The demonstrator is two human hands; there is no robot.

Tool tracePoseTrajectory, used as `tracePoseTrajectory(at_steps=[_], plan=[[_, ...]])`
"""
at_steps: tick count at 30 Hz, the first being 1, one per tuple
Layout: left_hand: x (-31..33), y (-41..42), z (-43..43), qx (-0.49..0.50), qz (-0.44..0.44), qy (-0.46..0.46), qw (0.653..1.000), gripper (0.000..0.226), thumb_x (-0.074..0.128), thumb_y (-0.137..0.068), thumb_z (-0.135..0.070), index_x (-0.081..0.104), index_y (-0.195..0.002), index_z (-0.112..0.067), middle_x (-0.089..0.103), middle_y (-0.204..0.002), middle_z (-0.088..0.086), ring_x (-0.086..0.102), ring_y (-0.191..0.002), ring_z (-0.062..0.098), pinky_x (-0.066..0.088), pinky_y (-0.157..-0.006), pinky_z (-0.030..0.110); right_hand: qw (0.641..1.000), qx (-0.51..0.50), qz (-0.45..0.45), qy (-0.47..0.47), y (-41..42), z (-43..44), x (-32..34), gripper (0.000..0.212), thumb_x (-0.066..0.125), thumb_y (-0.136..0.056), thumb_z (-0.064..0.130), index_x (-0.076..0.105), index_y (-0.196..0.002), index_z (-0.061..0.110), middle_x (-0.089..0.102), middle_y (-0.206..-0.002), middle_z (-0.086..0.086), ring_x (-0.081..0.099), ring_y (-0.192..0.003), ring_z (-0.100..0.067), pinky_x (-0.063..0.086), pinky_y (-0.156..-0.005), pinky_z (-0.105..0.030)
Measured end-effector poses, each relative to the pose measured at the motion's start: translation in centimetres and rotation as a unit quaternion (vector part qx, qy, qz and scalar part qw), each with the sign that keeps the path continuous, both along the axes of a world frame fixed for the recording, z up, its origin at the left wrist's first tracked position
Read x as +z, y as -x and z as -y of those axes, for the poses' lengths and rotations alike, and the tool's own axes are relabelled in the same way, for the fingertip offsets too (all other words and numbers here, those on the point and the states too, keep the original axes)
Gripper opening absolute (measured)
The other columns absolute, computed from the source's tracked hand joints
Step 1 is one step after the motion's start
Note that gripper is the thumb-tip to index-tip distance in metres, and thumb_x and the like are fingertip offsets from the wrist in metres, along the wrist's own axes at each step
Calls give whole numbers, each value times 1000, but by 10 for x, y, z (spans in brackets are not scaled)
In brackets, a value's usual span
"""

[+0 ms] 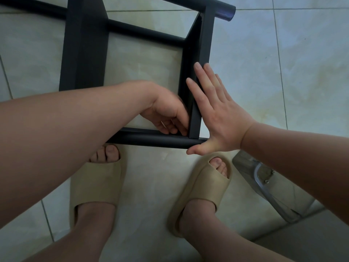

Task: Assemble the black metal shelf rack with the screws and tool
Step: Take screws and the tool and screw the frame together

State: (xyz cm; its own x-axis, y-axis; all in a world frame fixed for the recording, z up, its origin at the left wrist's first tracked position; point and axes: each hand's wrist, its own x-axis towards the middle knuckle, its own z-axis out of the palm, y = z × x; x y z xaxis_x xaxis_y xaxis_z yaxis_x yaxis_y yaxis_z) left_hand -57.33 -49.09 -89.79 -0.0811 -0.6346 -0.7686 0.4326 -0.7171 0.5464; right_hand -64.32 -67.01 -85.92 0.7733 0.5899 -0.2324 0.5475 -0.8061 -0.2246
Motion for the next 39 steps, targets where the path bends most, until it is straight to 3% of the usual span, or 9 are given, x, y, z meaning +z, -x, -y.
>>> tracePoseTrajectory(at_steps=[7,11,18,28,34,39], plan=[[1,-1,2,3,3,15,1000,14,67,-87,-2,70,-83,-14,65,-69,-3,53,-65,11,45,-70,24,1000,0,2,0,0,1,0,137,47,-70,94,12,-158,-5,1,-165,-32,-4,-154,-48,8,-125,-61],[2,-4,1,3,-4,3,1000,11,65,-88,-7,71,-91,-15,67,-76,-3,52,-66,11,46,-73,25,1000,-1,-2,2,0,0,0,138,48,-70,94,11,-159,-5,0,-165,-31,-6,-154,-47,8,-124,-62],[-1,1,2,-4,8,6,1000,19,68,-88,-10,74,-73,-20,70,-76,-3,53,-65,11,47,-72,26,1000,-1,0,0,0,0,0,138,48,-70,94,13,-158,-6,1,-165,-32,-5,-154,-47,8,-125,-61],[2,-1,4,0,4,15,1000,13,66,-87,-1,69,-93,-12,64,-71,-2,52,-66,11,45,-70,24,1000,1,0,-1,0,1,-1,138,48,-70,94,12,-158,-6,1,-164,-32,-5,-153,-48,9,-124,-62],[-1,-1,2,22,-3,7,1000,13,66,-88,-4,69,-94,-16,64,-74,-4,53,-68,11,46,-73,25,1000,0,-1,-1,0,1,-1,138,47,-70,94,11,-158,-5,0,-165,-32,-5,-154,-48,10,-124,-62],[-1,1,1,-12,-6,-5,1000,13,67,-88,-13,74,-79,-19,68,-72,-5,53,-66,11,46,-72,26,1000,-1,-3,2,0,0,0,139,48,-70,94,12,-158,-6,0,-164,-32,-5,-154,-48,8,-125,-61]])
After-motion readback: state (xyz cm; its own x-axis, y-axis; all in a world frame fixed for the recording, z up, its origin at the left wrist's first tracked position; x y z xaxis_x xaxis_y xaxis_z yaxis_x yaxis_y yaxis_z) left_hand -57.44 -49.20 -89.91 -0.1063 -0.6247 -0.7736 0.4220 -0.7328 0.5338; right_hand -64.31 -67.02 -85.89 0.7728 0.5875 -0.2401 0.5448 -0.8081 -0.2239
